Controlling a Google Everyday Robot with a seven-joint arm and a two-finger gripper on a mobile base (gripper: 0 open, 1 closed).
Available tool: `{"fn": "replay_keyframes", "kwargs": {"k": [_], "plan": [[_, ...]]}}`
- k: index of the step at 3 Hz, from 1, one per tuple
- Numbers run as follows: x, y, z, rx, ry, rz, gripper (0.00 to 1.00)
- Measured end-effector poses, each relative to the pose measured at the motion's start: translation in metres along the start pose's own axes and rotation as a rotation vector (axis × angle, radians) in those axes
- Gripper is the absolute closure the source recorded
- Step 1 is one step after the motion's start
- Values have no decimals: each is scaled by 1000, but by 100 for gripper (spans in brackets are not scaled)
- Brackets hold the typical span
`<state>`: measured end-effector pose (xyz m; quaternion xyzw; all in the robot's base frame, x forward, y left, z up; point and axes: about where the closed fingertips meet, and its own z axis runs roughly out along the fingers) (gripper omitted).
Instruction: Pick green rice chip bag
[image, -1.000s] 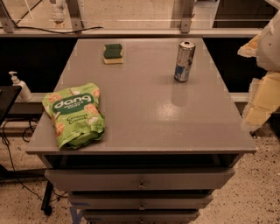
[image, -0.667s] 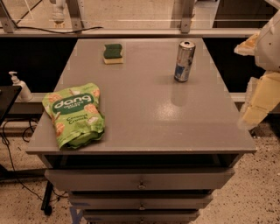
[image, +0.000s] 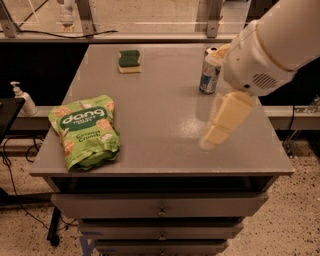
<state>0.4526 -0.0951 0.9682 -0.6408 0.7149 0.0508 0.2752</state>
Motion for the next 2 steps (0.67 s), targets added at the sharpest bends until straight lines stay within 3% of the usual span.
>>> {"fn": "replay_keyframes", "kwargs": {"k": [2], "plan": [[-95, 27, 102, -62, -206, -28, 0]]}}
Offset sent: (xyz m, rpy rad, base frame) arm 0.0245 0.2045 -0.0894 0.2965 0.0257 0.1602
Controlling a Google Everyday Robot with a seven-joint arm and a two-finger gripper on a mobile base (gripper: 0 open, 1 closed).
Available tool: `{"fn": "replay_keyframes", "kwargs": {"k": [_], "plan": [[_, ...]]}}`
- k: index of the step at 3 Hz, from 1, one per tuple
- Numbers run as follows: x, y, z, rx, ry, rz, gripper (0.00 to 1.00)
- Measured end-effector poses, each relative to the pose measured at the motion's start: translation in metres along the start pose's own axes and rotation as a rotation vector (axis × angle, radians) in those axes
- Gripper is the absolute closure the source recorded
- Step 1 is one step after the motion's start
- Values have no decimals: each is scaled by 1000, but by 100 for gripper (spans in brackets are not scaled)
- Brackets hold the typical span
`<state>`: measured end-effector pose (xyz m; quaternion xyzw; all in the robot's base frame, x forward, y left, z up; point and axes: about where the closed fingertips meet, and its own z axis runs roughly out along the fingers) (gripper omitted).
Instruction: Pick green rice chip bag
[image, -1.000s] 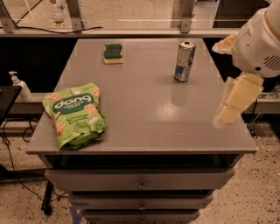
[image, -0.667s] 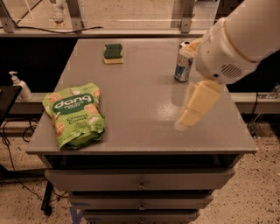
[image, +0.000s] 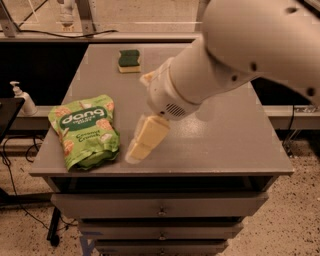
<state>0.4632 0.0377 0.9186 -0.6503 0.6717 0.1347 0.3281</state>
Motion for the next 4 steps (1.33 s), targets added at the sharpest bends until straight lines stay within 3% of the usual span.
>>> {"fn": "replay_keyframes", "kwargs": {"k": [2, 4], "plan": [[-20, -3, 87, -26, -79, 27, 0], [-15, -1, 117, -22, -86, 72, 41]]}}
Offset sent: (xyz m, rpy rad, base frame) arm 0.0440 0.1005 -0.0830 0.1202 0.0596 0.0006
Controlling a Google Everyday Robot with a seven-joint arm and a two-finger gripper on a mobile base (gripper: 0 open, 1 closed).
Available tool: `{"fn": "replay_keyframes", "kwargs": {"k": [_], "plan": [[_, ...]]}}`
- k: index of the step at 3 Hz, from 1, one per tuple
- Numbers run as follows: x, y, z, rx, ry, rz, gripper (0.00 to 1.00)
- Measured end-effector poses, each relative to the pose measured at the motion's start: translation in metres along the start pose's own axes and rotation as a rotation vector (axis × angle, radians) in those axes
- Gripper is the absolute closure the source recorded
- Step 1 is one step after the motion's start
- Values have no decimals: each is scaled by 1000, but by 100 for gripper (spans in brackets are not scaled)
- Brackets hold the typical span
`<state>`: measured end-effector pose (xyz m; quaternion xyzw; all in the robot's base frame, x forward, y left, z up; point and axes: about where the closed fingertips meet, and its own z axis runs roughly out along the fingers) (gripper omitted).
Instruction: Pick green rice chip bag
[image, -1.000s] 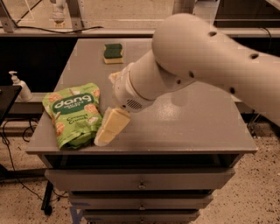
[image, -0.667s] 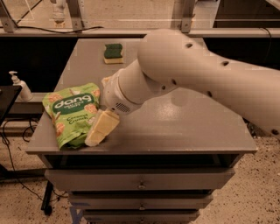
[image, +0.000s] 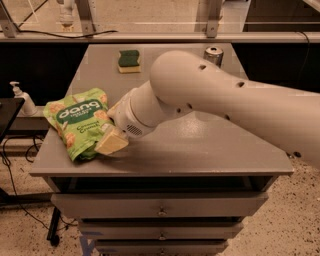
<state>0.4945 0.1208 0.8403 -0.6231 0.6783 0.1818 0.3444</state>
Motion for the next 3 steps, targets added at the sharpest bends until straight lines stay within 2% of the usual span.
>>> {"fn": "replay_keyframes", "kwargs": {"k": [1, 2, 3], "plan": [[4, -2, -4, 16, 6, 18, 64], [-1, -11, -23, 47, -12, 29, 87], [-15, -27, -57, 95, -56, 41, 100]]}}
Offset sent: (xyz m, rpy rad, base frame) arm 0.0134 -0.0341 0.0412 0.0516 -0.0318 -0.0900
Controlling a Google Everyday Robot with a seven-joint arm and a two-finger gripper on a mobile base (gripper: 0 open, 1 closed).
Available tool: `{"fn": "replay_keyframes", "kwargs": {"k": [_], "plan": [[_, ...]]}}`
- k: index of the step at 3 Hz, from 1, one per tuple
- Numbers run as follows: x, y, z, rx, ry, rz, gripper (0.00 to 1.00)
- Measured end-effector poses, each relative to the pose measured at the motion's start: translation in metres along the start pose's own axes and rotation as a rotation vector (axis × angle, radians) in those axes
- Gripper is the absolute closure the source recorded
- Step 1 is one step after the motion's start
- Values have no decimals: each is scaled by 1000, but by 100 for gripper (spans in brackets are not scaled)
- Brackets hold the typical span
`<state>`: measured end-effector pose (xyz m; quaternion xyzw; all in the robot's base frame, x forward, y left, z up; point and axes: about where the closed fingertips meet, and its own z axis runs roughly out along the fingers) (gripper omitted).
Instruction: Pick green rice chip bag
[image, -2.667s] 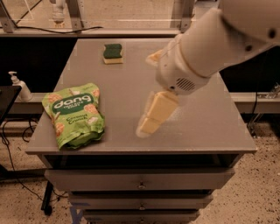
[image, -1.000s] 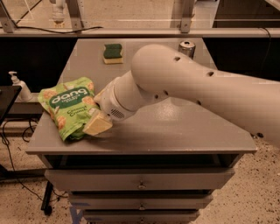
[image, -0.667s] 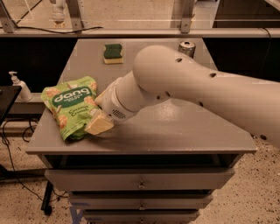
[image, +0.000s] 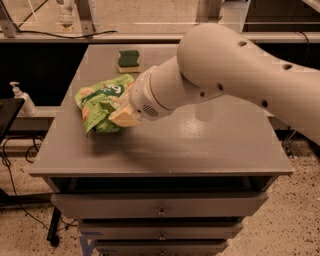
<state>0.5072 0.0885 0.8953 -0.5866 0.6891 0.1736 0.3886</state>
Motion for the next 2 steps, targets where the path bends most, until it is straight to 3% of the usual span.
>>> {"fn": "replay_keyframes", "kwargs": {"k": [1, 2], "plan": [[-17, -18, -34, 21, -77, 33, 100], [-24, -19, -37, 23, -90, 35, 100]]}}
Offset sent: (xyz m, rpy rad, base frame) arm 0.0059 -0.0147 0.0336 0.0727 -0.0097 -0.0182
